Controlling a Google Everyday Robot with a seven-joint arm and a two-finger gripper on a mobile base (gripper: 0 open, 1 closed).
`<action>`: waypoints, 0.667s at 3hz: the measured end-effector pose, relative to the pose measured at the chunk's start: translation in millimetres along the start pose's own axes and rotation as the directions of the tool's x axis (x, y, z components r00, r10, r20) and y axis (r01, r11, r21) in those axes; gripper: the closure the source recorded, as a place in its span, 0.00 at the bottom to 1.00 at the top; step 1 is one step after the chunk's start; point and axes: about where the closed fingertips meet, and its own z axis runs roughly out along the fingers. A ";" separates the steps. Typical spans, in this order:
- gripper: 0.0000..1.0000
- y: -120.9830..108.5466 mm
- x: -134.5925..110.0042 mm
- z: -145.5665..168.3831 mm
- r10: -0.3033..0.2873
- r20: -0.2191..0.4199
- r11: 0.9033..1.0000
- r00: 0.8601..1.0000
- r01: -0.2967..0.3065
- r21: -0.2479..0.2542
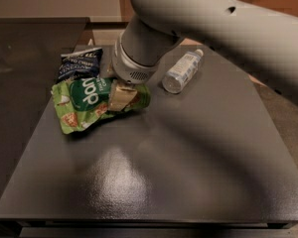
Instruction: Move green rice chip bag near blue chip bag
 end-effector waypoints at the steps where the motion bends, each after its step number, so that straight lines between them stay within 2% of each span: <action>1: 0.58 -13.9 -12.2 19.8 -0.052 0.042 0.998 0.998 0.053 -0.018; 2: 0.36 -12.7 -12.5 19.7 -0.053 0.041 0.998 0.998 0.053 -0.019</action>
Offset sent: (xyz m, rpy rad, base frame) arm 0.0120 0.0183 -0.0056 0.0167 -0.0020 0.0544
